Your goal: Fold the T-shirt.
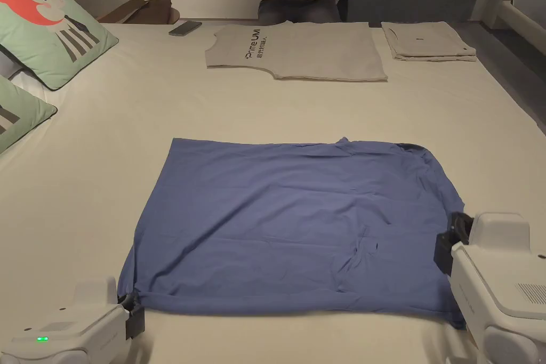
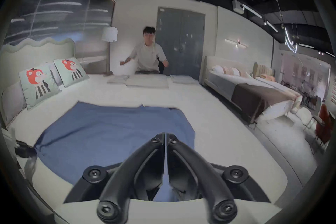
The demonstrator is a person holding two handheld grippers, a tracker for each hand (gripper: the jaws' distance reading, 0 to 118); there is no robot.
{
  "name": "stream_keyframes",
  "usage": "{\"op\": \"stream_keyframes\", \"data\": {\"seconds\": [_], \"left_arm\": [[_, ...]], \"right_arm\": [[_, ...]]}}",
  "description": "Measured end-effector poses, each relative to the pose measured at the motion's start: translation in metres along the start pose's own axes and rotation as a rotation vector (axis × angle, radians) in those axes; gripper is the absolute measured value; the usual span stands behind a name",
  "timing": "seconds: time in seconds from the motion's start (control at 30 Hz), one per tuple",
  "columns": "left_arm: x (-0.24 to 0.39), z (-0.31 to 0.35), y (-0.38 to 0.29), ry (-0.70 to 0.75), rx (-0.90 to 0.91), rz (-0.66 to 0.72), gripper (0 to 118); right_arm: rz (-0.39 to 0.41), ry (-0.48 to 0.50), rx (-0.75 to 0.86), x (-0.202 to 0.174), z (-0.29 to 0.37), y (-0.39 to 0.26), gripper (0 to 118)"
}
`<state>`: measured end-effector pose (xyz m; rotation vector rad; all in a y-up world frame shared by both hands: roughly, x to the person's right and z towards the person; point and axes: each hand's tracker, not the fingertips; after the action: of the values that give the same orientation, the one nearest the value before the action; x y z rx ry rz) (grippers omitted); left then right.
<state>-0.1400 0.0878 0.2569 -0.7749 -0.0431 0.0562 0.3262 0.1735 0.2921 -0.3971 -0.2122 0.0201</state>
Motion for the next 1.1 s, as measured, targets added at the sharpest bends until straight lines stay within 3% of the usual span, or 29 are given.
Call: {"op": "stream_keyframes", "data": {"seconds": [0.07, 0.1, 0.13, 0.17, 0.43, 0.5, 0.57, 0.63, 0.7, 1.1], "left_arm": [[0.008, 0.013, 0.007, -0.006, 0.009, 0.015, 5], [0.009, 0.015, 0.009, -0.008, 0.015, 0.021, 5], [0.01, 0.018, 0.012, -0.012, 0.022, 0.023, 5], [0.01, 0.02, 0.015, -0.013, 0.024, 0.022, 5], [0.011, 0.026, 0.03, -0.025, 0.064, 0.032, 5], [0.011, 0.025, 0.031, -0.027, 0.063, 0.035, 5], [0.01, 0.022, 0.03, -0.031, 0.057, 0.041, 5], [0.009, 0.02, 0.029, -0.03, 0.051, 0.041, 5], [0.009, 0.018, 0.028, -0.027, 0.047, 0.037, 5], [0.002, 0.015, 0.066, -0.032, 0.087, 0.07, 5]], "right_arm": [[-0.027, -0.016, -0.079, 0.012, -0.004, -0.019, 56], [-0.044, -0.019, -0.125, 0.018, -0.006, -0.029, 81], [-0.058, -0.016, -0.168, 0.024, -0.008, -0.038, 94], [-0.072, -0.013, -0.209, 0.029, -0.01, -0.048, 100], [-0.081, -0.016, -0.345, 0.04, -0.025, -0.095, 99], [-0.088, -0.004, -0.352, 0.04, -0.029, -0.097, 96], [-0.091, 0.013, -0.352, 0.04, -0.032, -0.096, 85], [-0.1, 0.03, -0.36, 0.04, -0.035, -0.095, 51], [-0.092, 0.026, -0.358, 0.038, -0.035, -0.096, 6], [-0.077, 0.046, -0.164, 0.04, -0.025, -0.022, 5]]}}
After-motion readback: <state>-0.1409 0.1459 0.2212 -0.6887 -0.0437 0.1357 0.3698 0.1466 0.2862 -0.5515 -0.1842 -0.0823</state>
